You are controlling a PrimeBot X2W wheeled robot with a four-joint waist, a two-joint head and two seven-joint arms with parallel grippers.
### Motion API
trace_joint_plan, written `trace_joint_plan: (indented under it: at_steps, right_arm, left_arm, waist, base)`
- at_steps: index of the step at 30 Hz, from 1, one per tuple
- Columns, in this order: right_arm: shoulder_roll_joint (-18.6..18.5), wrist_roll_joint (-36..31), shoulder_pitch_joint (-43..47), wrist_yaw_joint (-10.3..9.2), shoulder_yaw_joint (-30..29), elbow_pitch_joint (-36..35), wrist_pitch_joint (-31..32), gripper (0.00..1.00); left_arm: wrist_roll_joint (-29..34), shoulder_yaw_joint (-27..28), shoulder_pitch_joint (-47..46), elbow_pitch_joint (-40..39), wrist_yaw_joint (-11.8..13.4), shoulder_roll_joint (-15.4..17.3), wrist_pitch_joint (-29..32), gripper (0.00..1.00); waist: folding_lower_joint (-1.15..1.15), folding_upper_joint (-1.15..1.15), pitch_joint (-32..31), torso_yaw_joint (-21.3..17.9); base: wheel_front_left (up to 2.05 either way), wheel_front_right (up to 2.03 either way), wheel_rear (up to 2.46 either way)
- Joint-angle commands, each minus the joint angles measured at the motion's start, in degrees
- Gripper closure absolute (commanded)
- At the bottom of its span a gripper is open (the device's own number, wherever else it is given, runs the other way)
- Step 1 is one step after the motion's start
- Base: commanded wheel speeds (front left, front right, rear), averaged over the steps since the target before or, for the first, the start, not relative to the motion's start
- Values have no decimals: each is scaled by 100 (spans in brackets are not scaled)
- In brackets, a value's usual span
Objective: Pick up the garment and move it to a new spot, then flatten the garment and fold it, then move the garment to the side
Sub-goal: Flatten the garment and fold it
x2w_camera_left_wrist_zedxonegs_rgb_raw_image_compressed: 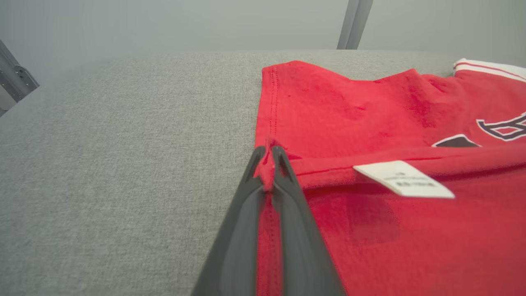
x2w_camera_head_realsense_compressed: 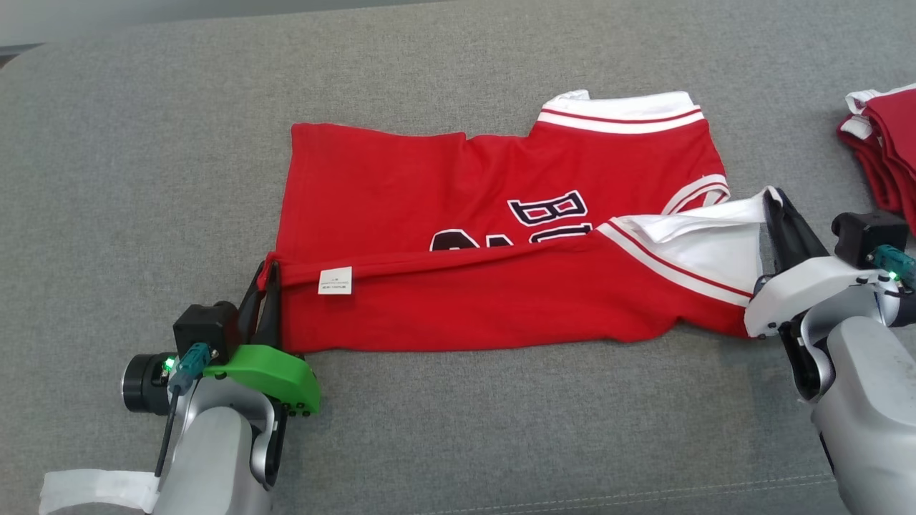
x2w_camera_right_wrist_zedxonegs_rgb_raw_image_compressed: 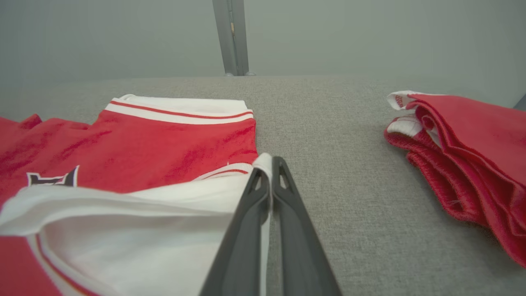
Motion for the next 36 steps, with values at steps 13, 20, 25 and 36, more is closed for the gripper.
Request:
trace_joint_plan:
  at_steps: [13,20,25,36]
  right_arm:
    - [115,287,1015,-11,-46,-582,-16,0]
    - [198,413,1451,-11,33,-661,-16,0]
    - [289,287,1380,-11,44,-332,-15,0]
    - [156,492,1240,-19,374,199,32,100]
  left_arm:
    - [-424,224,697,-871,259,27,-1,0]
    - [-485,136,990,-933,262,37,-1,0]
    - [-447,11,876,-914,234,37,-1,0]
    - [-656,-123,908,-789,118,35,-1,0]
  waist:
    - [0,0,-65,-37]
    - [0,0,-60,-66]
    - [0,0,-39,19]
    - [0,0,-88,119]
  base:
    - [0,0,0]
    - [0,0,0]
    - [0,0,0]
    - [0,0,0]
